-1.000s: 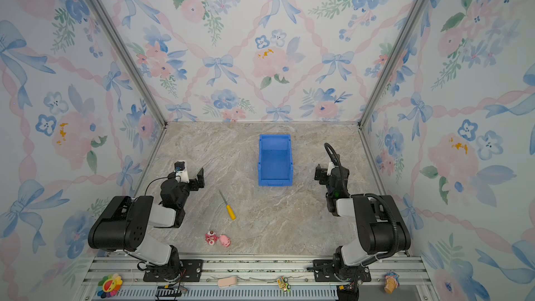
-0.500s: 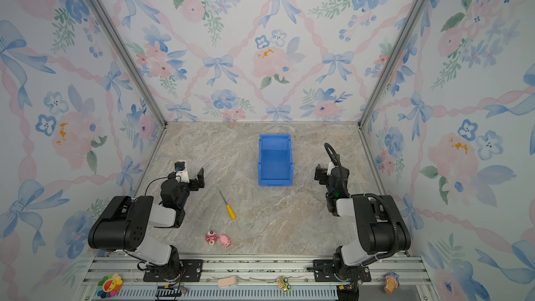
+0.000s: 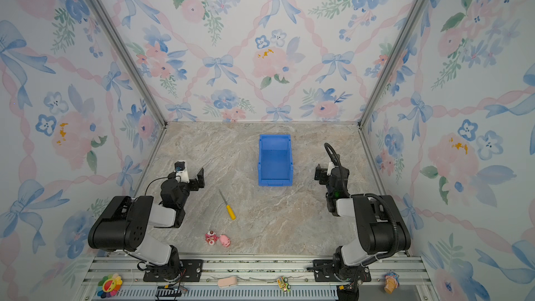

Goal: Put the screwdriver in the bin
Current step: Pick up the screwdriver from the center of the table.

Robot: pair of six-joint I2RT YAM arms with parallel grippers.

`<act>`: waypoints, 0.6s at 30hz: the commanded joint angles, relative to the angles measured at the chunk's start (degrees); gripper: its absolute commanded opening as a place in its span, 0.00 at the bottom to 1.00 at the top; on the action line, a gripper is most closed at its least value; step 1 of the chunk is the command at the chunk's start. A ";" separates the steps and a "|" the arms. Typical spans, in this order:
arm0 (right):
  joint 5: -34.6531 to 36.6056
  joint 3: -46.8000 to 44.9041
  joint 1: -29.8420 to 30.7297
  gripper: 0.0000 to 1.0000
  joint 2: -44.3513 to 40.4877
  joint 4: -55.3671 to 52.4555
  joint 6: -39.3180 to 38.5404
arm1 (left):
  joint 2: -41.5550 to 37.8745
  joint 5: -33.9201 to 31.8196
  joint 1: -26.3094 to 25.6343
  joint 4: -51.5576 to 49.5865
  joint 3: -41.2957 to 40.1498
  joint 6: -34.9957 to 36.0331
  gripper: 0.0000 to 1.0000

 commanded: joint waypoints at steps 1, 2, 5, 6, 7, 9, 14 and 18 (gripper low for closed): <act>0.50 -3.42 1.42 0.97 -2.37 4.89 -1.74 | -4.16 -0.71 -0.47 -2.73 0.33 0.59 0.98; 2.44 -4.65 2.54 0.97 -3.33 6.42 -2.62 | -5.94 -0.64 -0.62 -4.81 0.43 0.65 0.98; 5.52 -7.14 5.29 0.97 -6.18 8.71 -4.89 | -9.22 -1.70 -1.12 -7.00 -0.24 0.58 0.98; 5.96 -7.39 5.85 0.97 -7.98 7.22 -5.27 | -9.73 -2.44 -1.20 -7.37 -0.27 0.13 0.98; 6.36 -7.07 6.22 0.97 -10.07 4.27 -5.51 | -10.29 -3.57 -1.26 -9.87 0.36 -0.99 0.98; 5.99 -5.10 6.51 0.97 -14.18 -5.76 -5.55 | -11.96 -3.47 -1.25 -14.93 1.13 -2.19 0.98; 1.78 -2.91 7.92 0.97 -19.33 -20.65 -7.16 | -17.13 -12.50 -4.30 -15.42 -2.43 -3.38 0.98; 2.32 -5.14 8.14 0.97 -22.86 -20.81 -6.67 | -19.23 -13.80 -5.54 -18.25 -2.81 -3.91 0.98</act>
